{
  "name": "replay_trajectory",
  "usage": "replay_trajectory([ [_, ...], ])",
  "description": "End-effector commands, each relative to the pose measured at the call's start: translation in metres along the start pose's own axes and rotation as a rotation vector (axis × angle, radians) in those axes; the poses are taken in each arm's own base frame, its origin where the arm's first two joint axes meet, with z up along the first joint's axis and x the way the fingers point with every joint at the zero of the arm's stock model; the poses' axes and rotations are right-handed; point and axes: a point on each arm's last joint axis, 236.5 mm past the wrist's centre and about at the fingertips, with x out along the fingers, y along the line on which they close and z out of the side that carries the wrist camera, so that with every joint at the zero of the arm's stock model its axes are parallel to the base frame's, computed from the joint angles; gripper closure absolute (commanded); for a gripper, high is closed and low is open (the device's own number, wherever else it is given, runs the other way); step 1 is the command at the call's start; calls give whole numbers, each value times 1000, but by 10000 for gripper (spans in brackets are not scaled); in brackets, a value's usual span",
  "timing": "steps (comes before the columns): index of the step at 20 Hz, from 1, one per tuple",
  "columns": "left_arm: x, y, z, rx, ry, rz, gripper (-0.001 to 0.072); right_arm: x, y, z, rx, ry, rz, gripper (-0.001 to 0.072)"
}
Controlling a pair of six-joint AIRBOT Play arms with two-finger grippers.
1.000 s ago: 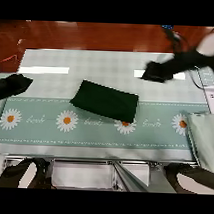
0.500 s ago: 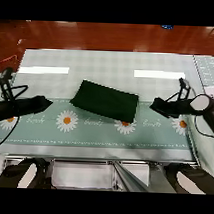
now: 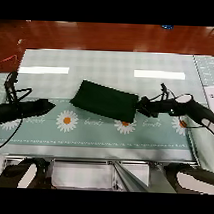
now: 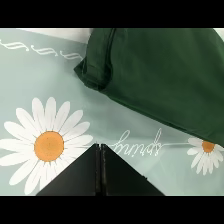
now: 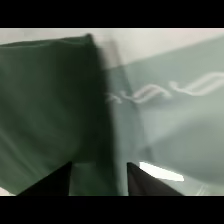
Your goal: Fold the shirts.
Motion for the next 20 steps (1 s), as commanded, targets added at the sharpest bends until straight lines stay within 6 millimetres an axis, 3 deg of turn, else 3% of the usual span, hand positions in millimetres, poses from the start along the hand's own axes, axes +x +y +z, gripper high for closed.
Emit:
replay_trajectory([
  [1, 1, 1, 2, -1, -7, 2, 688, 23, 23, -1, -40, 62, 44, 301],
  [3, 1, 1, 2, -1, -7, 2, 688, 36, 45, -9, -98, 116, 65, 331],
  [5, 1, 1, 2, -1, -7, 2, 688, 39, 76, -15, -223, 154, 105, 691],
  [7, 1, 1, 2, 0, -7, 2, 688, 28, 116, -11, -336, 155, 155, 689],
  [10, 1, 1, 2, 0, -7, 2, 688, -5, 174, 16, -451, 100, 185, 690],
  [13, 1, 1, 1, 0, -3, 2, 688, -57, 214, 54, -574, -7, 104, 690],
  [15, 1, 0, -4, 0, 18, -1, 688, -102, 226, 73, -613, -57, 44, 690],
  [20, 1, 0, -5, 0, 23, -1, 688, -234, 207, 119, -543, -251, -110, 691],
])
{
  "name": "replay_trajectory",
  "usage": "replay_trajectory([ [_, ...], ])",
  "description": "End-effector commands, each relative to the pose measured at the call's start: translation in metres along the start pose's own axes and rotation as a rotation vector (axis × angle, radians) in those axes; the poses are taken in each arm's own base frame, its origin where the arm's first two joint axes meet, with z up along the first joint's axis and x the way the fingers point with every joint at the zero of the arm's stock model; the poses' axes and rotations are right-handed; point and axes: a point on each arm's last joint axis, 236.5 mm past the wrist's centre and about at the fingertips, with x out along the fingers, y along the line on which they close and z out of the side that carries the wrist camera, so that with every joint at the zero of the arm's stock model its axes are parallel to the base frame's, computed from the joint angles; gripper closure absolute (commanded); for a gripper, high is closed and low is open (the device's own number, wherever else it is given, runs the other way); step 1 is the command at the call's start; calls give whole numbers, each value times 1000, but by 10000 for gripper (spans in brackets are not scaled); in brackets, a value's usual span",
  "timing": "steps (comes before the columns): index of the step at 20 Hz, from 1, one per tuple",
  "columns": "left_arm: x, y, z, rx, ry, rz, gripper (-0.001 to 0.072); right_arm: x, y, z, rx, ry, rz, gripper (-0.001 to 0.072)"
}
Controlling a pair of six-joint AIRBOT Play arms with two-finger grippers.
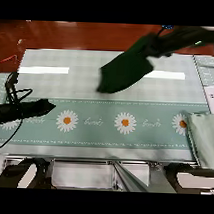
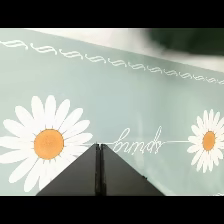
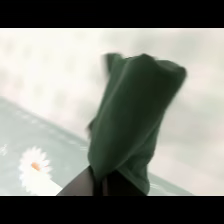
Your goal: Fold the shirts.
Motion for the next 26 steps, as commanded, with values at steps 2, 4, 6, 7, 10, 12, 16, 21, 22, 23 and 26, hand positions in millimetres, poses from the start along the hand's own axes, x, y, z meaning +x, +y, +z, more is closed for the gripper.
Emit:
replay_trajectory([
  [2, 0, 0, -2, 1, 7, 0, 688, -118, -51, 18, 121, -132, -187, 690],
  [4, 0, 0, -2, 0, 7, -1, 688, -168, -78, 14, 211, -207, -246, 690],
  [6, 0, 0, -2, 2, 9, -1, 688, -209, -103, 0, 330, -255, -298, 691],
  [7, 0, 0, -3, 2, 13, -1, 688, -230, -116, -10, 390, -276, -327, 691],
  [10, 0, 0, -3, 5, 11, -1, 688, -277, -152, -50, 564, -281, -411, 691],
  [12, 0, 0, -3, 17, 11, -1, 688, -302, -172, -79, 672, -272, -468, 692],
  [16, 0, 0, -2, 36, 7, -1, 688, -343, -197, -129, 845, -346, -598, 691],
  [21, 0, 0, 11, 31, -48, 1, 688, -344, -222, -239, 1090, -258, -734, 690],
  [22, 0, -3, 18, 21, -75, -11, 688, -348, -225, -270, 1142, -220, -806, 689],
  [23, -1, -4, 24, 15, -101, -17, 688, -355, -227, -299, 1184, -173, -889, 690],
  [26, -2, -3, 33, 13, -141, -13, 688, -375, -218, -366, 1349, -84, -1096, 625],
])
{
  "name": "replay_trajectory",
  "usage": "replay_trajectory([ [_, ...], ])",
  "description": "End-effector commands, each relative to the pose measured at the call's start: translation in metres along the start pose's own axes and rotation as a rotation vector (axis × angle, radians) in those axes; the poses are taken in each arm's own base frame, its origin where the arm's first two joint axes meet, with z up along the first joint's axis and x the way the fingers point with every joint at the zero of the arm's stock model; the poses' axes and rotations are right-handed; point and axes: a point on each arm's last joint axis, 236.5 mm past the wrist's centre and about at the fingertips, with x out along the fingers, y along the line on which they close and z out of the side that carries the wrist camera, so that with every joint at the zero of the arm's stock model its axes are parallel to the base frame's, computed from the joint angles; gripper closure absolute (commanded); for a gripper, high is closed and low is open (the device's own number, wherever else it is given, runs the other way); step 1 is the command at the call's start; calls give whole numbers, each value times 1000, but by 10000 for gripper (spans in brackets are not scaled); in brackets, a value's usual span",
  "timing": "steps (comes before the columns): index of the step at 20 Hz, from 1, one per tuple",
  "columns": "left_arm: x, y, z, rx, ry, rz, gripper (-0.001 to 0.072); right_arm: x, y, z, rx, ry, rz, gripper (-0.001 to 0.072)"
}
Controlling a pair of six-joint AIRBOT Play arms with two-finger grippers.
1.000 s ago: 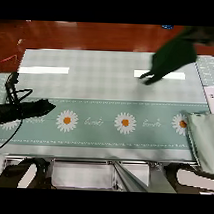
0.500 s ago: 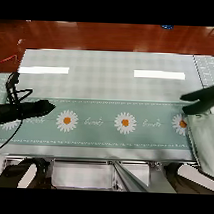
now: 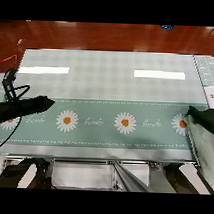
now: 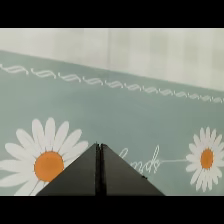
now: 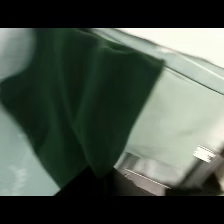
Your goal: Fold the shirts.
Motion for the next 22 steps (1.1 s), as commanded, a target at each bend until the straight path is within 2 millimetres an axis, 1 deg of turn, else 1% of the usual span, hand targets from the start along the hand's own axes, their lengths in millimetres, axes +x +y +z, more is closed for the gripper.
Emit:
replay_trajectory([
  [1, 0, 0, 12, -7, -52, -1, 688, 7, -74, -28, 135, 23, -259, 401],
  [2, 0, 0, 12, -7, -52, -2, 688, 10, -72, -30, 118, 35, -247, 303],
  [4, 0, 1, 17, -9, -72, 2, 688, 13, -57, -30, 96, 44, -183, 302],
  [5, 0, 1, 24, -14, -98, 2, 688, 15, -47, -29, 89, 43, -138, 303],
  [6, -1, 1, 33, -18, -130, 1, 688, 17, -29, -24, 79, 25, -65, 312],
  [7, -3, -1, 43, -16, -156, 2, 688, 16, -4, -15, 63, -6, 45, 404],
  [8, -6, -4, 55, -9, -178, -1, 688, 12, 30, -4, 24, -42, 189, 579],
  [9, -10, -11, 69, 2, -193, -7, 688, -2, 77, 11, -38, -107, 384, 689],
  [10, -15, -20, 87, 34, -210, -16, 689, -21, 117, 26, -64, -177, 542, 689],
  [11, -20, -34, 105, 70, -225, -33, 689, -43, 159, 36, -112, -257, 675, 689],
  [12, -23, -55, 125, 110, -231, -60, 689, -62, 199, 35, -190, -320, 765, 689],
  [13, -24, -78, 139, 170, -225, -91, 689, -74, 237, 22, -292, -347, 828, 689],
  [14, -21, -106, 151, 231, -207, -129, 689, -80, 276, -1, -405, -340, 886, 689],
  [15, -15, -129, 158, 293, -186, -149, 689, -78, 314, -37, -531, -299, 926, 689],
  [16, -5, -148, 160, 373, -163, -144, 690, -66, 342, -75, -658, -246, 926, 689],
  [17, 9, -158, 158, 436, -135, -116, 689, -43, 363, -116, -805, -189, 882, 689],
  [18, 26, -157, 151, 473, -89, -63, 689, -13, 375, -150, -958, -162, 789, 689],
  [19, 43, -140, 138, 474, -21, 13, 689, 16, 380, -172, -1077, -161, 676, 689],
  [20, 56, -116, 123, 450, 60, 91, 689, 46, 382, -185, -1171, -174, 544, 689],
  [21, 67, -86, 104, 409, 143, 174, 688, 70, 380, -190, -1242, -188, 427, 689],
  [22, 76, -61, 89, 354, 191, 232, 688, 92, 376, -194, -1296, -185, 321, 689],
])
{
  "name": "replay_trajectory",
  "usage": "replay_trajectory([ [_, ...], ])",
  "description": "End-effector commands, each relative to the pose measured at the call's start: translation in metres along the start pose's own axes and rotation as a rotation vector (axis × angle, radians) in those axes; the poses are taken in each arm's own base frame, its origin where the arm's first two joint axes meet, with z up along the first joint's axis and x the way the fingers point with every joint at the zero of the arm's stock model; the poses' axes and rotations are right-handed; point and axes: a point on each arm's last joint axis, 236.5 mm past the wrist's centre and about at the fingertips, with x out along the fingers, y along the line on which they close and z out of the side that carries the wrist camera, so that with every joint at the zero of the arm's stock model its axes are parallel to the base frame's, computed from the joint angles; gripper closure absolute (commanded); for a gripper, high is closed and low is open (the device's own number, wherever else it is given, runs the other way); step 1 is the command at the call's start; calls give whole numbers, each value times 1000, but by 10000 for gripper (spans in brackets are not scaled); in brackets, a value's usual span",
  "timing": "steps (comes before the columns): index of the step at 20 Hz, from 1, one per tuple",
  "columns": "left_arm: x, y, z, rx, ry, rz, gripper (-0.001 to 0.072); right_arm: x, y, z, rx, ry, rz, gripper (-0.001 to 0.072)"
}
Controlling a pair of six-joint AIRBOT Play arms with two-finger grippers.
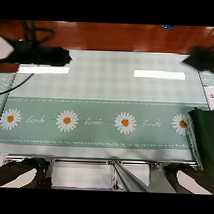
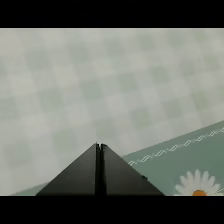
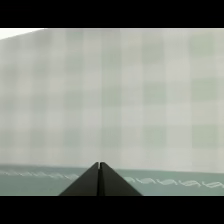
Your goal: Fold the shirts.
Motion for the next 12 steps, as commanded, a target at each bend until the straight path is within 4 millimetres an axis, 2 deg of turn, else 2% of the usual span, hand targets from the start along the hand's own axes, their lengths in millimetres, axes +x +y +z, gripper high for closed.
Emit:
replay_trajectory([
  [1, 37, 47, -71, -83, 240, 185, 688, 68, 1, -44, -282, 195, -257, 689],
  [3, 44, 55, -97, -111, 300, 195, 688, 86, -8, -68, -266, 310, -278, 689],
  [4, 45, 56, -100, -113, 306, 196, 688, 91, -10, -72, -265, 332, -282, 689],
  [12, 45, 55, -97, -111, 299, 195, 688, 92, -10, -75, -261, 344, -283, 689],
])
